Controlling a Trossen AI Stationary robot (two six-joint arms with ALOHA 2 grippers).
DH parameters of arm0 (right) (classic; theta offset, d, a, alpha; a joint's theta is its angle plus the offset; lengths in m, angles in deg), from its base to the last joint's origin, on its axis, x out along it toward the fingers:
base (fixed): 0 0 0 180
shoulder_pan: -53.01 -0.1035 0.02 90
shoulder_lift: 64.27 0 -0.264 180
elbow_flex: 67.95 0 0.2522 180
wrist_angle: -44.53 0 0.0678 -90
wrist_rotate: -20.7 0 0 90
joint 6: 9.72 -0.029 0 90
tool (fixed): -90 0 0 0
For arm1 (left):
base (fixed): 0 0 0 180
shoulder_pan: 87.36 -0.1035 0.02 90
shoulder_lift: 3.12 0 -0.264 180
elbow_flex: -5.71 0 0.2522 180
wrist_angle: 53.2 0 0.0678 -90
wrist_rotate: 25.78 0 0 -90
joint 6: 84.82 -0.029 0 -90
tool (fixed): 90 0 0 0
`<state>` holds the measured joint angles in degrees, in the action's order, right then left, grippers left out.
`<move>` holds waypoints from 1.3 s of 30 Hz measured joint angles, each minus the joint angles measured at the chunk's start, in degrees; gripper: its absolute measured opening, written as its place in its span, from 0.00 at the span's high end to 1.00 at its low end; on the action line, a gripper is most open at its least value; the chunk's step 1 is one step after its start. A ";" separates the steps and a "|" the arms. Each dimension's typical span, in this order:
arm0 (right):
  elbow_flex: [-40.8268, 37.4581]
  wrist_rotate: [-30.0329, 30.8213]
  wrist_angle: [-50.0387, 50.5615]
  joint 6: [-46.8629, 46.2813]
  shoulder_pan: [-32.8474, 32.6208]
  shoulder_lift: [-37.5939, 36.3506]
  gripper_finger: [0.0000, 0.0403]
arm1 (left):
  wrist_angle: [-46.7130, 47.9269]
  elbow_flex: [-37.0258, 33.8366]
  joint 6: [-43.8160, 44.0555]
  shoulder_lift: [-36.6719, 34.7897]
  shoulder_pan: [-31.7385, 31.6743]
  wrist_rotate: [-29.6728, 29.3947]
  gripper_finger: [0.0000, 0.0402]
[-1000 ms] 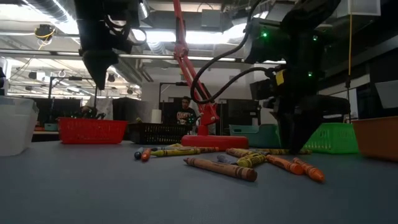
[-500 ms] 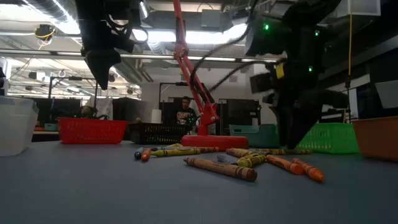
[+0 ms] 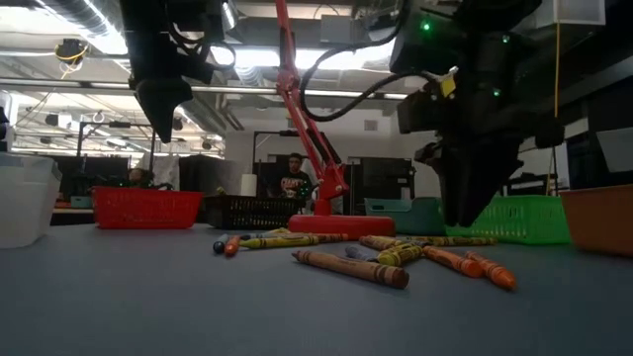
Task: Sort crayons
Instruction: Put the yellow crayon into the middle right green bin
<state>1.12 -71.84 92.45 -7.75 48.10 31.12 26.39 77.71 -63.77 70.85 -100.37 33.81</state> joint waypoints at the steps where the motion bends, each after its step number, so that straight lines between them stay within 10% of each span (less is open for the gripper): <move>1: -0.29 0.51 -0.53 -0.02 0.00 0.14 0.67 | -0.05 0.00 0.01 0.00 0.01 0.02 0.79; 26: -5.31 3.12 -3.62 0.04 0.02 0.24 0.68 | -1.84 0.00 -0.18 0.00 0.65 1.83 0.79; 39: -5.35 2.93 -4.25 0.06 0.00 0.30 0.95 | -10.02 0.00 -0.15 0.00 7.42 6.50 0.79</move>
<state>-4.23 -68.90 88.20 -7.69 48.10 31.43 16.37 77.71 -63.92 70.85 -92.96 40.31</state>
